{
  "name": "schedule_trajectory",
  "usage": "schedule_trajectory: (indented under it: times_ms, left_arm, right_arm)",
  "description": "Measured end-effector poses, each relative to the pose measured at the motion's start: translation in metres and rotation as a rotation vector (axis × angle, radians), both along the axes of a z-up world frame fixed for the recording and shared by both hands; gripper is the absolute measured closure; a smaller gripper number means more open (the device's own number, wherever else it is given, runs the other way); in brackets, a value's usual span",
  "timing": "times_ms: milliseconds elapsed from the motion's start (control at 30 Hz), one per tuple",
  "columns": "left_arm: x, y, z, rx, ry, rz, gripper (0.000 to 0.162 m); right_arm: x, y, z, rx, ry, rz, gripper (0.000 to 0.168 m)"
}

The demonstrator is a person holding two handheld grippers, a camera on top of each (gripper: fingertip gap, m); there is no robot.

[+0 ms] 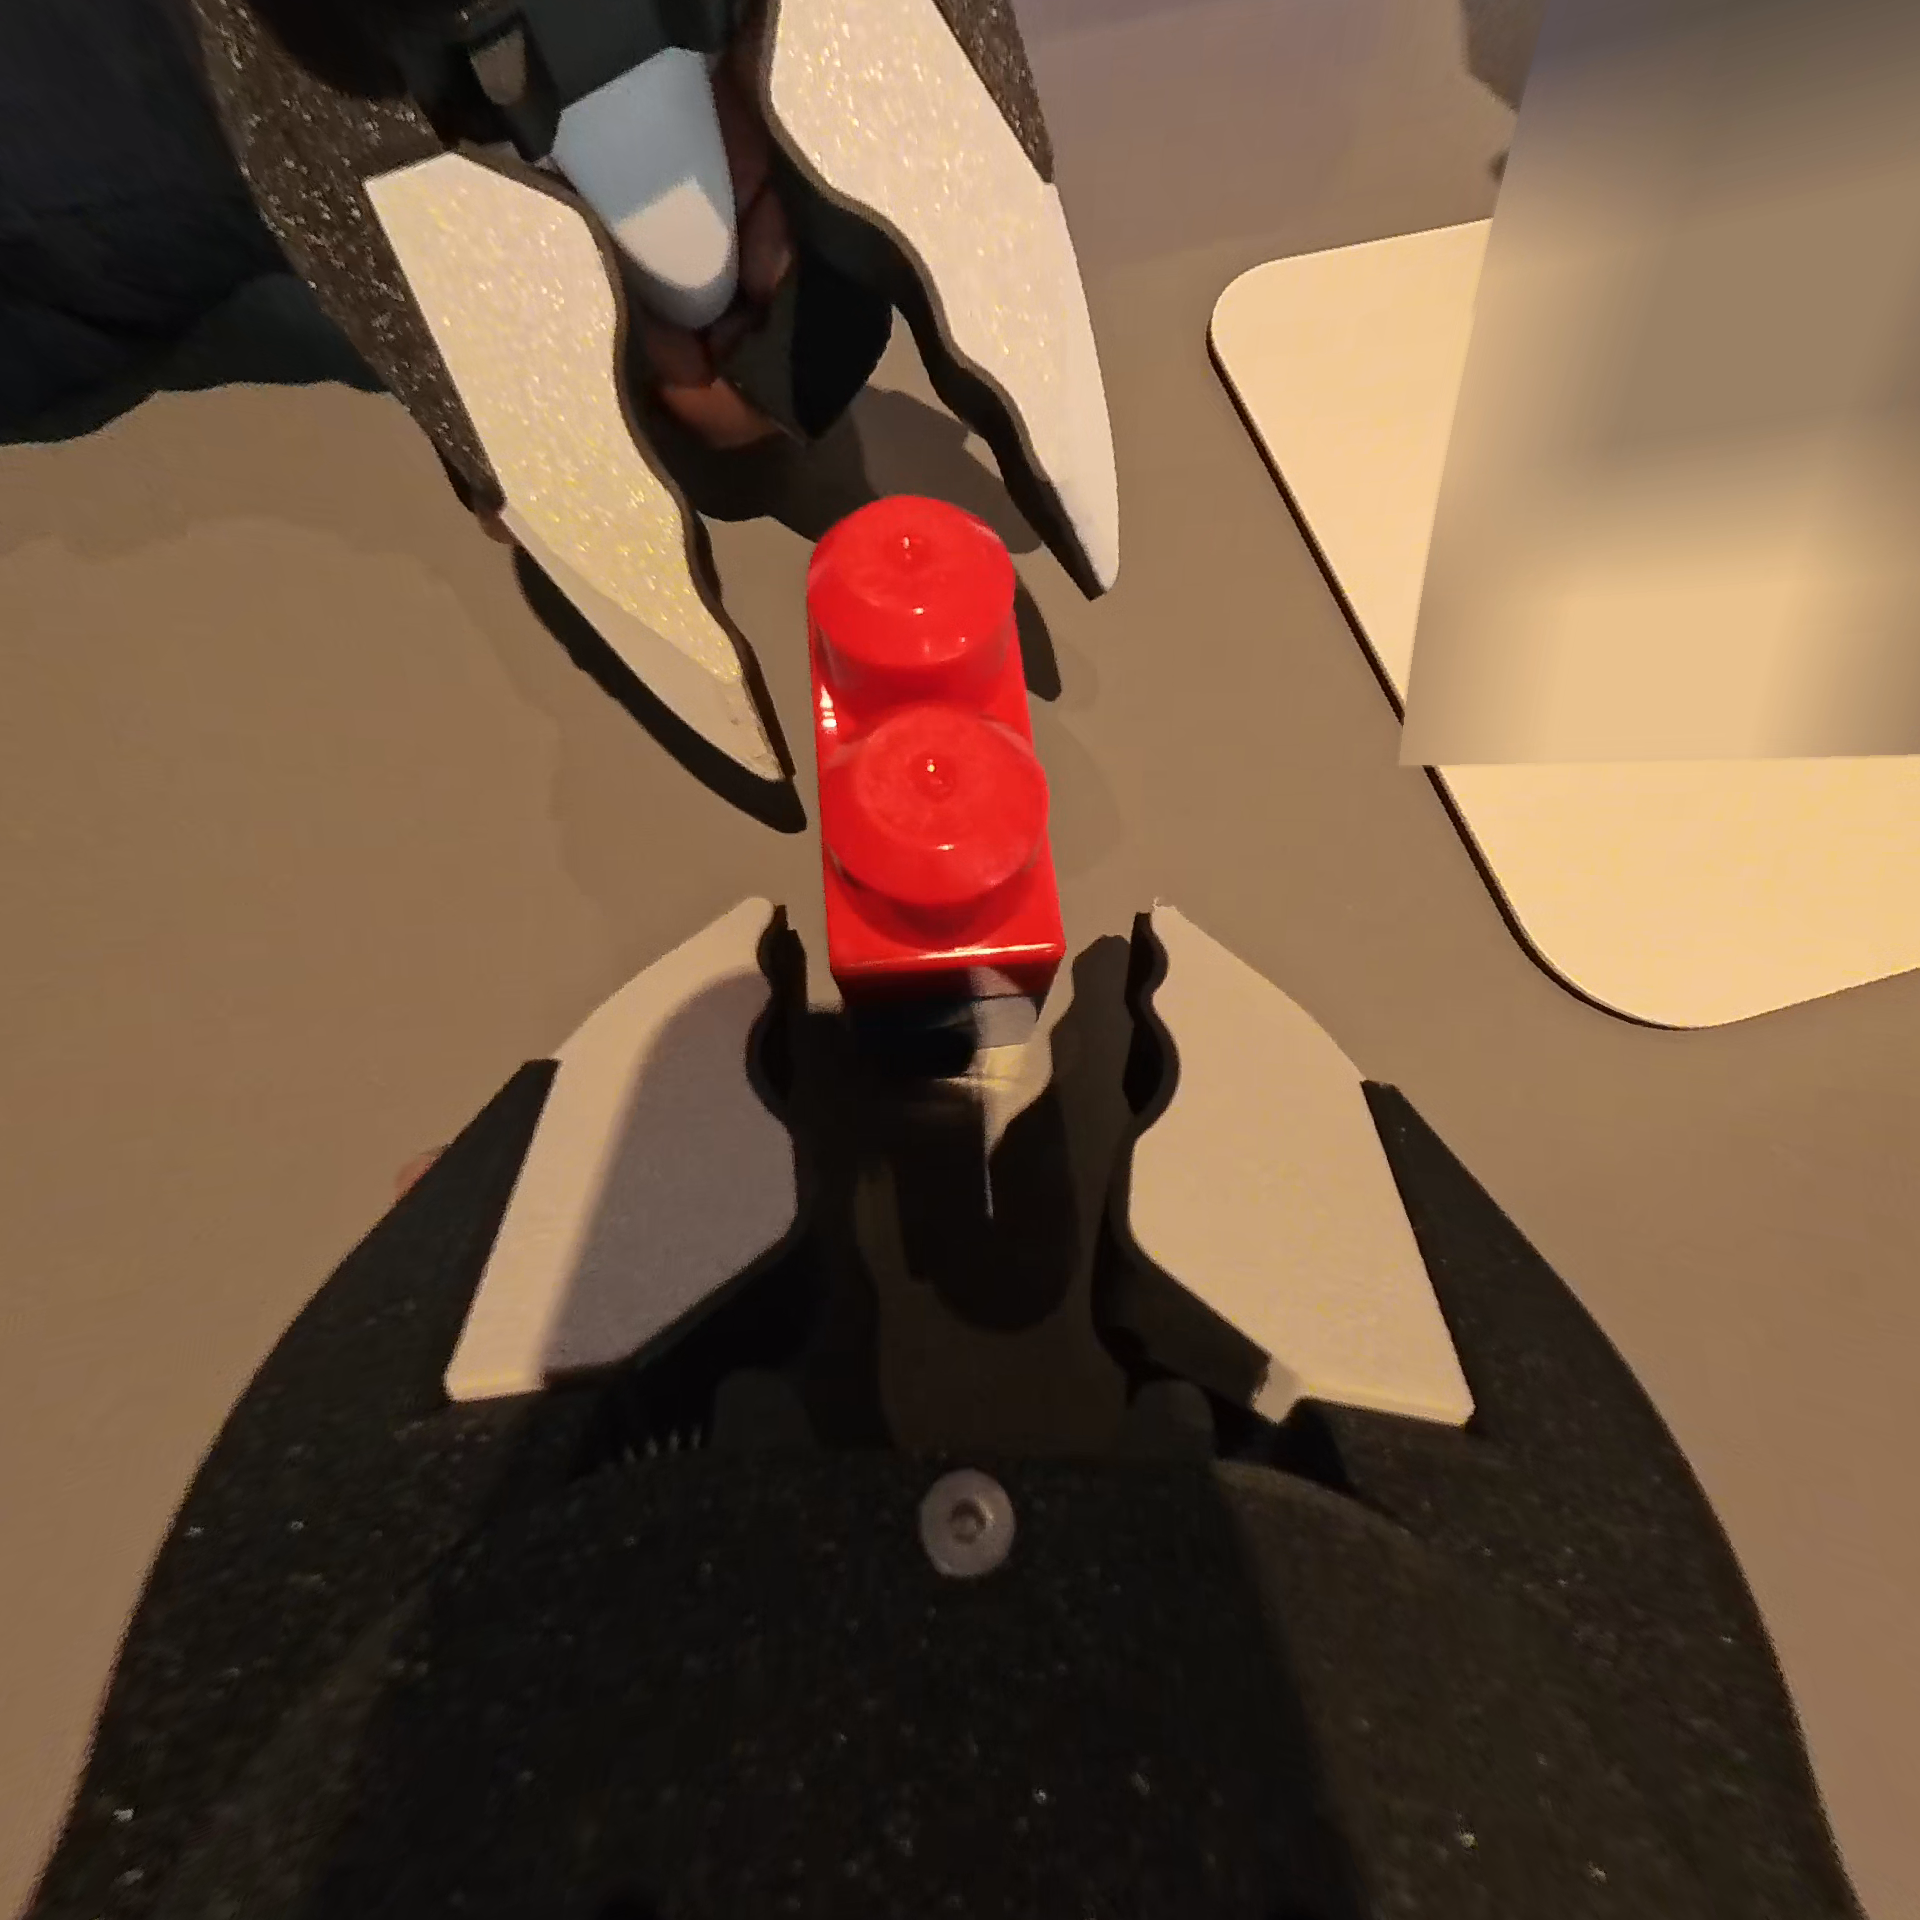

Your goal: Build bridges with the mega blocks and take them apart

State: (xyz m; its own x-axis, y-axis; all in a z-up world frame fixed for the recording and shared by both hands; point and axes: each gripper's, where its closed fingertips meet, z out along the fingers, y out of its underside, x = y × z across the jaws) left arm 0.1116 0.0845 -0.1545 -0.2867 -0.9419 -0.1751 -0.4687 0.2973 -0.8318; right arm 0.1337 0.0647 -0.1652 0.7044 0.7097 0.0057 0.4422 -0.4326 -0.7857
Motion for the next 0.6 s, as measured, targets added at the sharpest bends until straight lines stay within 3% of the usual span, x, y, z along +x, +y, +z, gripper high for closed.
schedule_trajectory:
  times_ms: [600]
  left_arm:
    - [0.0003, -0.0003, -0.0029, 0.016, 0.015, 0.001, 0.1]
  right_arm:
    - [0.0, -0.0008, -0.0011, -0.008, -0.003, -0.001, 0.109]
